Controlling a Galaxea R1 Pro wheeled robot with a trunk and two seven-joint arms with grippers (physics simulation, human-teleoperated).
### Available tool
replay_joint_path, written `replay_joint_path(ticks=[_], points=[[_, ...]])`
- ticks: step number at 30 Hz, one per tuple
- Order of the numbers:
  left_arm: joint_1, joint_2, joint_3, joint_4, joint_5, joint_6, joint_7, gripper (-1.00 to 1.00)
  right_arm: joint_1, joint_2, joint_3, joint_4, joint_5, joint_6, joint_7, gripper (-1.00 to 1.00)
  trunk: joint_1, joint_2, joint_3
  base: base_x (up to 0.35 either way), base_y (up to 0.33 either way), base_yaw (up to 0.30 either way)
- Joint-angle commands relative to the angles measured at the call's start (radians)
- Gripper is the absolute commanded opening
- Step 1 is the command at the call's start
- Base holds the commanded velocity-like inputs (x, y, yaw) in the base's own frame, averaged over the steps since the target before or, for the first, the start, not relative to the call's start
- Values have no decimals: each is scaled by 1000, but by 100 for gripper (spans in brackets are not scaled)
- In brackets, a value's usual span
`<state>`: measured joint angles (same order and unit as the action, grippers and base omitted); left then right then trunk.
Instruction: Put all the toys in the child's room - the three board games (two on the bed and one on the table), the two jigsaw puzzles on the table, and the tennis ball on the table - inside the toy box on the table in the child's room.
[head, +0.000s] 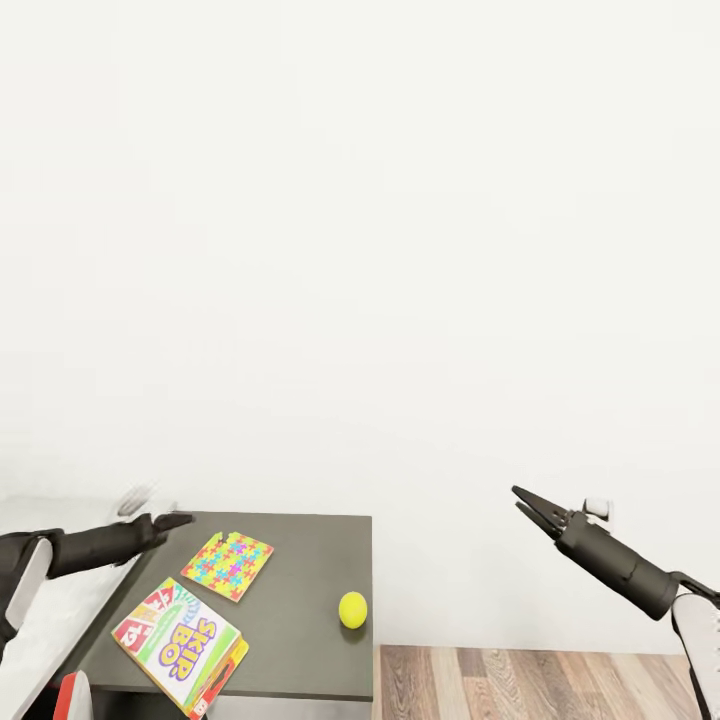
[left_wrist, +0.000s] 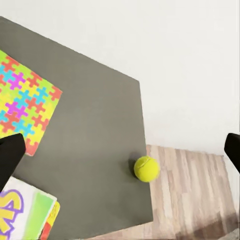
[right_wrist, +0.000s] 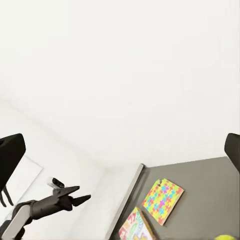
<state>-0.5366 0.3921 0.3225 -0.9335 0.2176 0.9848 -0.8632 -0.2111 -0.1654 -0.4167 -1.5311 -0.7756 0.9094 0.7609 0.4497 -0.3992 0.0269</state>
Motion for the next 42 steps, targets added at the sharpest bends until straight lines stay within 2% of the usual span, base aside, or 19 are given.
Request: replay_joint_path(ticks=[1,2,3,4,5,8,10,13,14,16,18,20,25,42], points=[[-3,-10,1,0,0,3,45,100,-1,0,2,0,2,5,1,100,0,-1,0,0,0,0],[-8,-29,1,1,1,1,133,100,-1,0,5,-1,3,4,-2,100,0,-1,0,0,0,0],[-12,-38,1,1,2,1,173,100,-1,0,7,-1,4,4,-3,100,0,-1,0,0,0,0],[-21,-54,1,1,3,1,247,100,-1,1,8,-1,4,2,-5,100,0,-1,0,0,0,0],[-25,-62,2,1,4,0,280,100,-1,1,9,-1,5,2,-6,100,0,-1,0,0,0,0],[-44,-107,2,4,4,-5,435,100,-1,4,12,-1,6,0,-8,100,0,-1,0,0,0,0],[-47,-133,2,5,4,-20,491,100,-1,5,13,-1,6,0,-9,100,0,-1,0,0,0,0],[-50,-182,1,12,2,-87,589,100,-1,5,13,-1,6,0,-8,100,0,-1,0,0,0,0],[-51,-190,1,15,2,-101,613,100,-1,4,13,-1,6,0,-8,100,0,-1,0,0,0,0],[-54,-210,2,31,5,-138,713,100,0,3,13,-1,7,0,-7,100,0,-1,0,0,0,0],[-58,-217,2,38,7,-156,774,100,0,2,13,-1,7,0,-7,100,0,-1,0,0,0,0],[-60,-221,2,42,8,-172,811,100,0,1,13,-1,7,-1,-6,100,0,-1,0,0,0,0],[-63,-224,8,46,9,-224,849,100,0,-4,13,-1,8,-2,-6,100,0,-1,0,0,0,0],[-80,-222,15,49,13,-274,869,100,0,-8,7,2,7,-1,-1,100,0,-1,0,0,0,0]])
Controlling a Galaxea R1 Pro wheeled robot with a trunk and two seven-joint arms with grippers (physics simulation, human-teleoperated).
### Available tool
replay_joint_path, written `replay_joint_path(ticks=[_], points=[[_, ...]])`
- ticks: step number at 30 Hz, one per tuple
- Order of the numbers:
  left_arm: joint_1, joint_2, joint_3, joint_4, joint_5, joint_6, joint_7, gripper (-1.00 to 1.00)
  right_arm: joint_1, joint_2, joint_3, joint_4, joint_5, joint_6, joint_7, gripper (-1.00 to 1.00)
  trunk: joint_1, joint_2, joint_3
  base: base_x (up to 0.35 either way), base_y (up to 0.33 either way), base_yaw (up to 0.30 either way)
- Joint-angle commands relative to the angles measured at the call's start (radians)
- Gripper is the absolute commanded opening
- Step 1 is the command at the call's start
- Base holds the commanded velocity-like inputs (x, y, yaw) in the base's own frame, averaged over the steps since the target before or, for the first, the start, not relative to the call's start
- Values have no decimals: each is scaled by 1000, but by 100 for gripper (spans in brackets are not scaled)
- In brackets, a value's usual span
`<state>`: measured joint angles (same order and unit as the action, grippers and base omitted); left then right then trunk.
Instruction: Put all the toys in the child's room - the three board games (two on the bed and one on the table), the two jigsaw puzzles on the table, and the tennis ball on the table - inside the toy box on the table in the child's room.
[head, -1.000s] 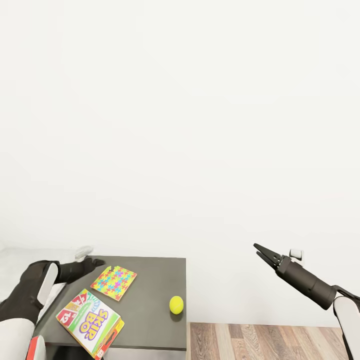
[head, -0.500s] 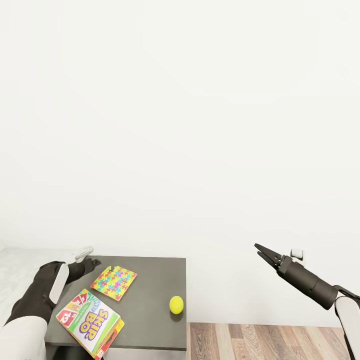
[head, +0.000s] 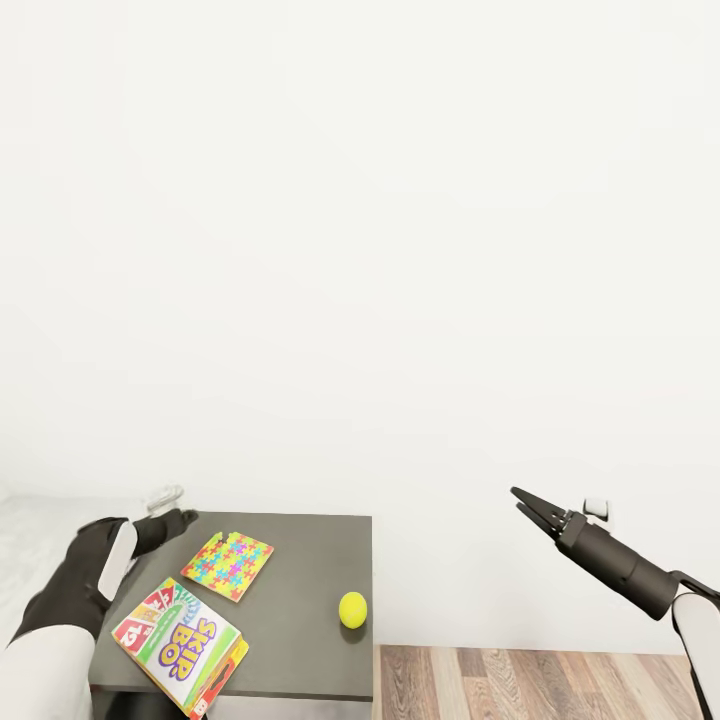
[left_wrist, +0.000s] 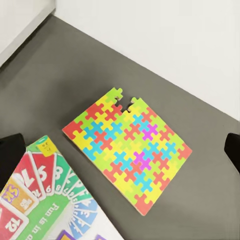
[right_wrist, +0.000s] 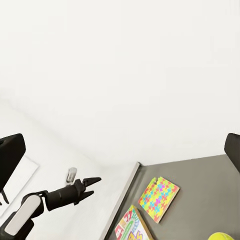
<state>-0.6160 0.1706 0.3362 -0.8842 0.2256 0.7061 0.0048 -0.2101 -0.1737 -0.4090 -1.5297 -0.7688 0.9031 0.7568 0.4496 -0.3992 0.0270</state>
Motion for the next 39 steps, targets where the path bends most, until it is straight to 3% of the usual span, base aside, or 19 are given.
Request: replay_joint_path(ticks=[1,4,8,10,28,39], points=[[-9,1,2,2,5,-4,20,100,0,0,-3,0,0,5,4,100,0,-1,0,0,0,0],[-33,2,3,29,5,-44,85,100,0,-1,-6,-1,-1,5,5,100,0,-1,0,0,0,0],[-71,-7,2,131,7,-126,194,100,0,-1,-14,-1,-1,6,9,100,0,-1,-1,0,0,0],[-82,-12,2,160,7,-143,216,100,0,-1,-17,-1,-2,6,11,100,0,-1,-2,0,0,0],[-94,-17,2,194,7,-165,239,100,0,0,-20,0,-4,8,14,100,0,-1,-29,0,0,0],[-94,-7,2,194,4,-190,239,100,0,0,-20,5,-3,7,15,100,0,-1,-47,0,0,0]])
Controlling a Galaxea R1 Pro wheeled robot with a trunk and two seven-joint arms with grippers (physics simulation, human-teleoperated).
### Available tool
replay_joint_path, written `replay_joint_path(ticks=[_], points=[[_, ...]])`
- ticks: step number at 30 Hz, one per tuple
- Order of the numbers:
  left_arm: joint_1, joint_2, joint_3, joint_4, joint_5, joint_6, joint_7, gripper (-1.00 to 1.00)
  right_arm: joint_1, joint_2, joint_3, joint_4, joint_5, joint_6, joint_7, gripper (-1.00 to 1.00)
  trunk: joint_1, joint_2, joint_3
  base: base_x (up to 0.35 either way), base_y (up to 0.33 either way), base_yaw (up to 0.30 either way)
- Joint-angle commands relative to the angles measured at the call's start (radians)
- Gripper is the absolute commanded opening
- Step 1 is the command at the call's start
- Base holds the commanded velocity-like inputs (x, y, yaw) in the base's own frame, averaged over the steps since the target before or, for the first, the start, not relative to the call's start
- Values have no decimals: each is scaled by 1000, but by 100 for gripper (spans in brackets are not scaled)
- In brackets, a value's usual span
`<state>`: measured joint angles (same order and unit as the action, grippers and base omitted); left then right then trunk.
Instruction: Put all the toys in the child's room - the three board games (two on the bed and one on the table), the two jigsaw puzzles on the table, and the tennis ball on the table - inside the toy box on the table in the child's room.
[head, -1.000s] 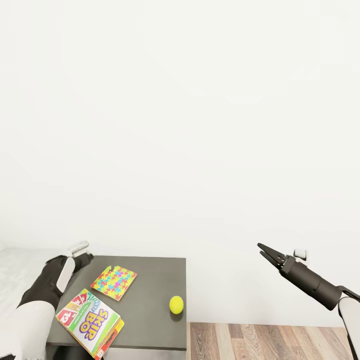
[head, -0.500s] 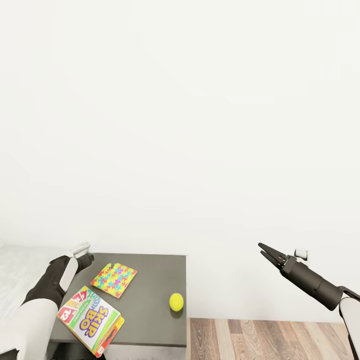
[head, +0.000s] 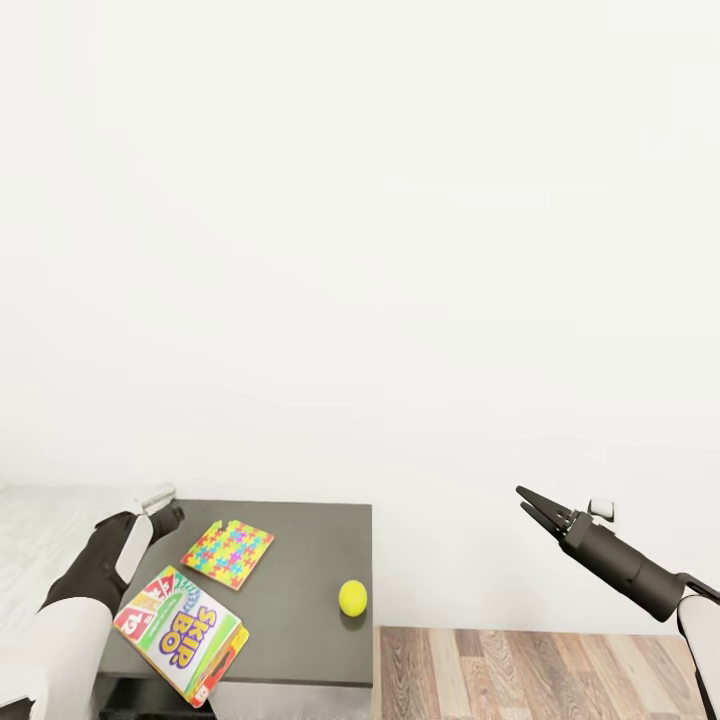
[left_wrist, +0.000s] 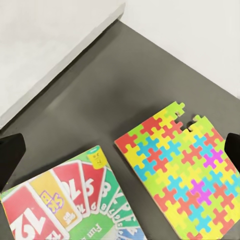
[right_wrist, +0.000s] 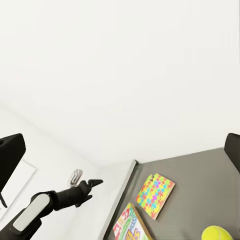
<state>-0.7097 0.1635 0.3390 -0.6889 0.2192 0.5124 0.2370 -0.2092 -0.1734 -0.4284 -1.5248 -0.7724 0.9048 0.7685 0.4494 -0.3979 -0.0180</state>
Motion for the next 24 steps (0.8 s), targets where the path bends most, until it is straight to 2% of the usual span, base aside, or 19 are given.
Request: replay_joint_path(ticks=[1,6,19,24], points=[[-1,2,0,-1,11,-13,7,100,-1,0,-1,1,0,5,3,100,1,-2,-4,0,0,0],[-1,1,0,2,12,-48,7,100,-1,0,-1,3,0,5,3,100,1,-2,-12,0,0,0],[-1,-1,0,3,12,-61,7,100,-1,0,-1,6,-1,5,3,100,1,-2,-33,0,0,0],[-1,3,0,17,12,-126,8,100,-1,0,-1,6,0,5,3,100,1,-2,-41,0,0,0]])
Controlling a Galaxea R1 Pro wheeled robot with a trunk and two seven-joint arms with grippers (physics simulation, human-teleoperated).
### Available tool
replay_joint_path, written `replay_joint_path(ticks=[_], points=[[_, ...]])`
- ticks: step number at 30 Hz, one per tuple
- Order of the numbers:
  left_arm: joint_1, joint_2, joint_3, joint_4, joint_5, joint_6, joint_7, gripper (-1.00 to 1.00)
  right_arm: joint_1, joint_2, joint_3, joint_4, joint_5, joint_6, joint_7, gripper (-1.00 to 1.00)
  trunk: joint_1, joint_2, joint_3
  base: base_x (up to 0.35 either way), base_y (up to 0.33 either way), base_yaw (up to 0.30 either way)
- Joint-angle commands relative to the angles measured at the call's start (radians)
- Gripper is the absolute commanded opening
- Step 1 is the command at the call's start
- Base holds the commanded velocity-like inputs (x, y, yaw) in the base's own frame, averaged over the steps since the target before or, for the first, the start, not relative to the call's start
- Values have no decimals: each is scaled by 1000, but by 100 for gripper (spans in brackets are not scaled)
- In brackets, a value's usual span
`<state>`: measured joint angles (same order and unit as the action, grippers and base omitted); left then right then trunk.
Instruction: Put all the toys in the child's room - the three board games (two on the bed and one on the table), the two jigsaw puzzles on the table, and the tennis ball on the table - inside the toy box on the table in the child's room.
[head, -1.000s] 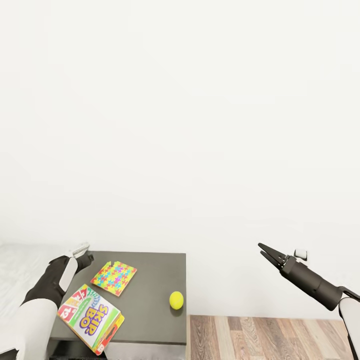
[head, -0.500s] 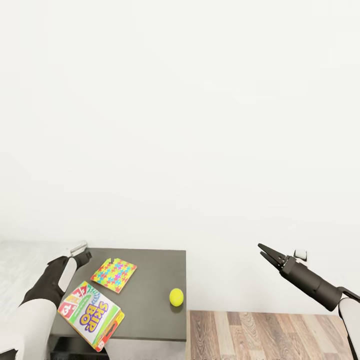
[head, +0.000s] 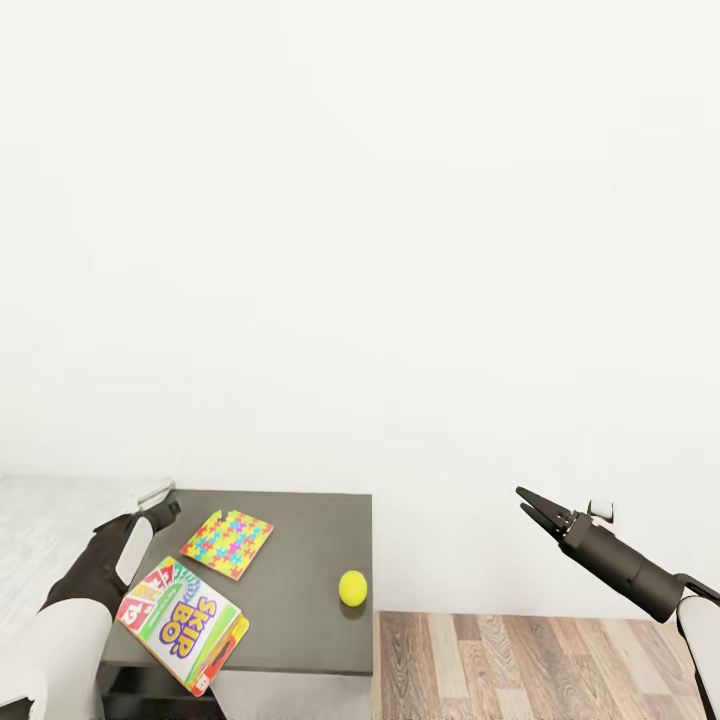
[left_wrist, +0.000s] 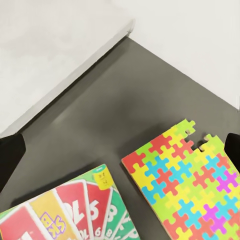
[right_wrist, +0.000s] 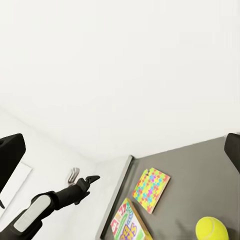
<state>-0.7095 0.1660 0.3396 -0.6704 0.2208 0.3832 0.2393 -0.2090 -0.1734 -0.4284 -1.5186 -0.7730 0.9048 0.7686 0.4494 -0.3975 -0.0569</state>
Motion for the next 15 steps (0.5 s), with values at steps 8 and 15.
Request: replay_joint_path(ticks=[8,15], points=[[-1,1,-1,33,9,-29,6,100,-1,0,-1,0,0,5,3,100,1,-2,-16,0,0,0],[-1,2,-1,35,9,-32,7,100,-1,1,-1,0,0,5,3,100,1,-2,-27,0,0,0]])
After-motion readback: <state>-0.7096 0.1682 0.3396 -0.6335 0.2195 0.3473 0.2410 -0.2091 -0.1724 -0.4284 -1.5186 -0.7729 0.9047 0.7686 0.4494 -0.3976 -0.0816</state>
